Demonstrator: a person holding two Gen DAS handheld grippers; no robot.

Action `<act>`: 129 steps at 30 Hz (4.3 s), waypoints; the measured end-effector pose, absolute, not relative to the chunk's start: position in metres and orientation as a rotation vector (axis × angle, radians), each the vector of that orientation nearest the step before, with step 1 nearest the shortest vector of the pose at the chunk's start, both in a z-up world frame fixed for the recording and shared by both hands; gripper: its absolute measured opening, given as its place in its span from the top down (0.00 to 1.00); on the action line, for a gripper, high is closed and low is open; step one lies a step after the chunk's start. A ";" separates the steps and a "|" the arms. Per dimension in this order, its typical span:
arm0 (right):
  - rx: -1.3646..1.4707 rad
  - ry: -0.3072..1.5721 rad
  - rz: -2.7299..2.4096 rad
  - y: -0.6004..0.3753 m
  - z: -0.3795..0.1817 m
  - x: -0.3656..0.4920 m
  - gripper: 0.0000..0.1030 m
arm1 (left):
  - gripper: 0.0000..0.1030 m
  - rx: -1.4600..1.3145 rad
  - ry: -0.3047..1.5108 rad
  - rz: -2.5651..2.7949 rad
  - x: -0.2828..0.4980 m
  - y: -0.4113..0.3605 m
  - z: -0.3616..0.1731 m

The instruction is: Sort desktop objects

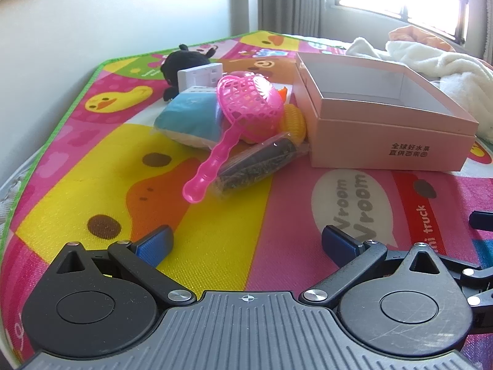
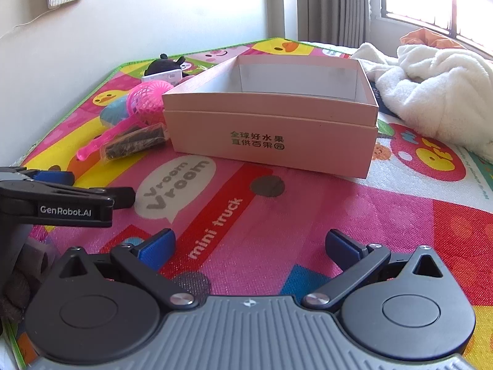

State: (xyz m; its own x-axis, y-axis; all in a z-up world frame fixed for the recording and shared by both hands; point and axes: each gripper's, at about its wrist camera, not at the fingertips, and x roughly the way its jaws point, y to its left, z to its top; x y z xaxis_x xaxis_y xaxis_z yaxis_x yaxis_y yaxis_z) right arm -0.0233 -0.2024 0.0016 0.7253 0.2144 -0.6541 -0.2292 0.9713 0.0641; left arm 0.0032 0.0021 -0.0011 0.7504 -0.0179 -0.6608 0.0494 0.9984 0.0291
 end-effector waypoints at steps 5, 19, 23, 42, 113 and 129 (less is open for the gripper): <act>-0.029 0.777 0.289 -0.206 0.004 -0.017 0.00 | 0.00 0.055 0.723 -0.035 0.004 0.001 -0.001; -0.089 0.761 0.275 -0.200 0.003 -0.025 0.00 | 0.00 0.054 0.730 -0.048 0.004 0.003 0.000; -0.094 0.753 0.267 -0.199 0.002 -0.027 0.00 | 0.00 0.056 0.730 -0.047 0.003 0.003 0.000; -0.145 0.661 0.331 -0.134 0.024 0.034 0.50 | 0.00 -0.053 0.663 -0.066 0.003 0.083 0.068; 0.095 0.698 0.051 -0.216 -0.004 -0.044 0.00 | 0.02 0.181 0.889 -0.166 0.009 0.035 0.034; 0.093 0.693 0.041 -0.215 -0.004 -0.046 0.00 | 0.01 0.024 0.850 -0.429 -0.009 -0.024 0.030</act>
State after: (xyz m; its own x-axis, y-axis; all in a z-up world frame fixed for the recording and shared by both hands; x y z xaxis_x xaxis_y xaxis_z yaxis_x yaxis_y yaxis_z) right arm -0.0460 -0.2153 -0.0040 0.7685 0.0686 -0.6362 -0.0068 0.9951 0.0991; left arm -0.0090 -0.0240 0.0297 0.5801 -0.3576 -0.7319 0.3766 0.9144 -0.1483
